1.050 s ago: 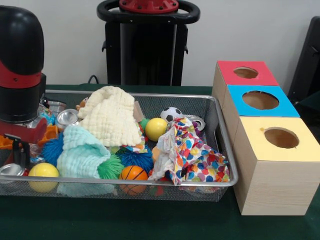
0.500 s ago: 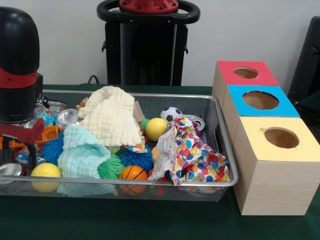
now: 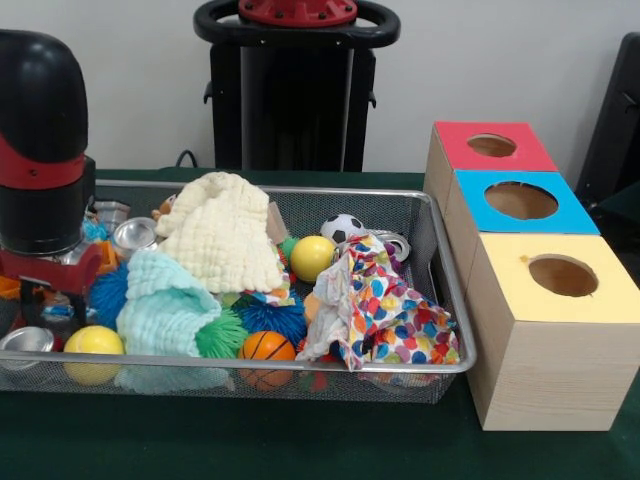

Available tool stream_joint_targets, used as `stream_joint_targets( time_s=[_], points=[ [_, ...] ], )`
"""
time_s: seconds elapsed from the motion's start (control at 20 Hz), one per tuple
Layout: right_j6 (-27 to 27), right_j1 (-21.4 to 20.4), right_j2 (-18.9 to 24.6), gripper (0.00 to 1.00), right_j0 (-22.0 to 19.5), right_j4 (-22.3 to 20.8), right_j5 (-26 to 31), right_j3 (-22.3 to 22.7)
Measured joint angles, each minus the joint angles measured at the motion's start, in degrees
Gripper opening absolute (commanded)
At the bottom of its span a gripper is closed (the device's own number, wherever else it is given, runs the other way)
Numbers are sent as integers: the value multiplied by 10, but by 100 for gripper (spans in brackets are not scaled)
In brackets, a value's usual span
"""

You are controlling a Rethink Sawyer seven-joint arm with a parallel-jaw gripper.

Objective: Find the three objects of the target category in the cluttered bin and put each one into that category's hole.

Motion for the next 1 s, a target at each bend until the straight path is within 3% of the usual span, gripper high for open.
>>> stream_joint_targets(
  time_s=[1.0],
  points=[
    [0,-79,13,100,-2,5,0,81]
  ],
)
